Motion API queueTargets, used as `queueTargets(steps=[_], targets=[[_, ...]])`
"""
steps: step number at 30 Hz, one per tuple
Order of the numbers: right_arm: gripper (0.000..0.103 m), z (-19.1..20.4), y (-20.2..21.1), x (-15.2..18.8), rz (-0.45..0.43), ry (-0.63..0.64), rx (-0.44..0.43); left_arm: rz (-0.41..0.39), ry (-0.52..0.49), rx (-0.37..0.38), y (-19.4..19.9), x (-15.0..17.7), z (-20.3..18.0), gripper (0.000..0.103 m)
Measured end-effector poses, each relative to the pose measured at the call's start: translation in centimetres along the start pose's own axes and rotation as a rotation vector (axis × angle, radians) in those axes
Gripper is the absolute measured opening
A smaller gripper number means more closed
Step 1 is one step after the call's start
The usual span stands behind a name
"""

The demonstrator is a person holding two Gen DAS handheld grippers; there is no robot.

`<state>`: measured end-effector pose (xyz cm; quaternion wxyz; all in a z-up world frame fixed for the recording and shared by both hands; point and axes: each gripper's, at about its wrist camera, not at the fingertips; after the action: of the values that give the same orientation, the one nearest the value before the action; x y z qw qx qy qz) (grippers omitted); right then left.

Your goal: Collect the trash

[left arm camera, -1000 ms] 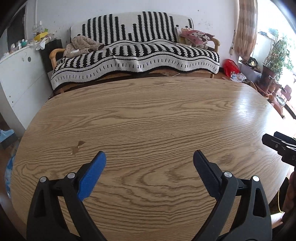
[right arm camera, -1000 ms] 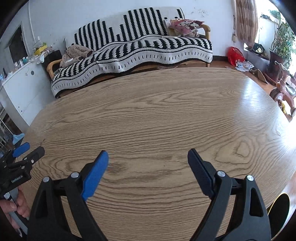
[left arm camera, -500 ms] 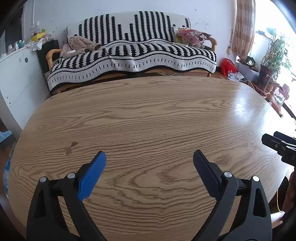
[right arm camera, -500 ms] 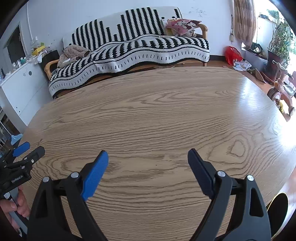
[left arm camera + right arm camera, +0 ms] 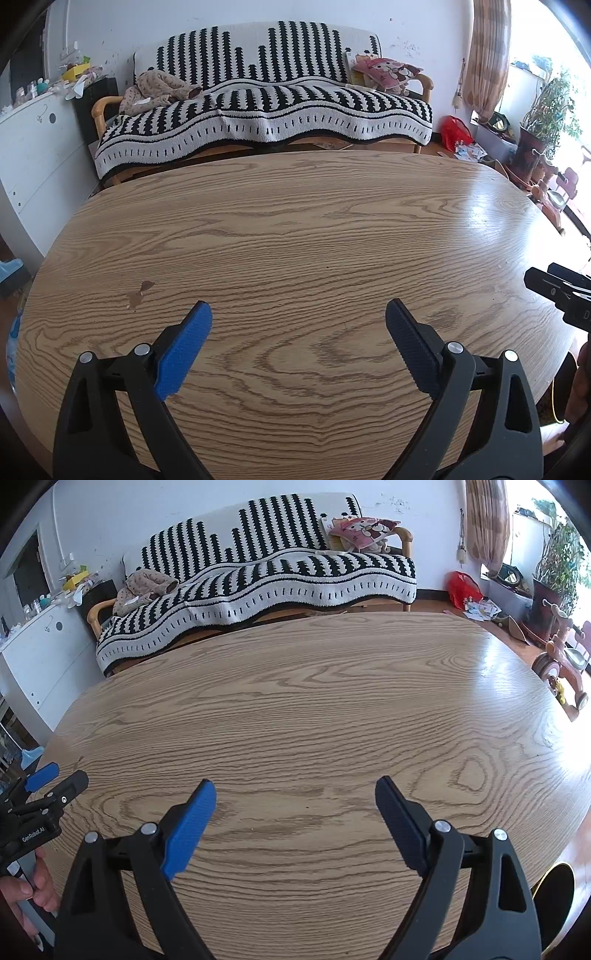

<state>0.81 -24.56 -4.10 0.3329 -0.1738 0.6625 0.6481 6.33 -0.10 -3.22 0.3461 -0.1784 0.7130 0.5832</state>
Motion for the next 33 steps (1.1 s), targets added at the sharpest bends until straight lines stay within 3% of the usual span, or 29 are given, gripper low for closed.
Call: queueTargets(steps=[33], targets=[[0.085, -0.13, -0.05, 0.00, 0.003, 0.003, 0.001, 0.007, 0.004, 0.003, -0.17, 0.52, -0.18, 0.092]])
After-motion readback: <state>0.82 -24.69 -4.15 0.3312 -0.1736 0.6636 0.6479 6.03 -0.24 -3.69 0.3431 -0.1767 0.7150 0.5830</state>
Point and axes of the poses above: each gripper's, at about its wrist camera, not at the fingertips, and y roughly against the way its jaws point, z to its left, x to its underside, and after that the axes turned 7 degrees about x, right-handed
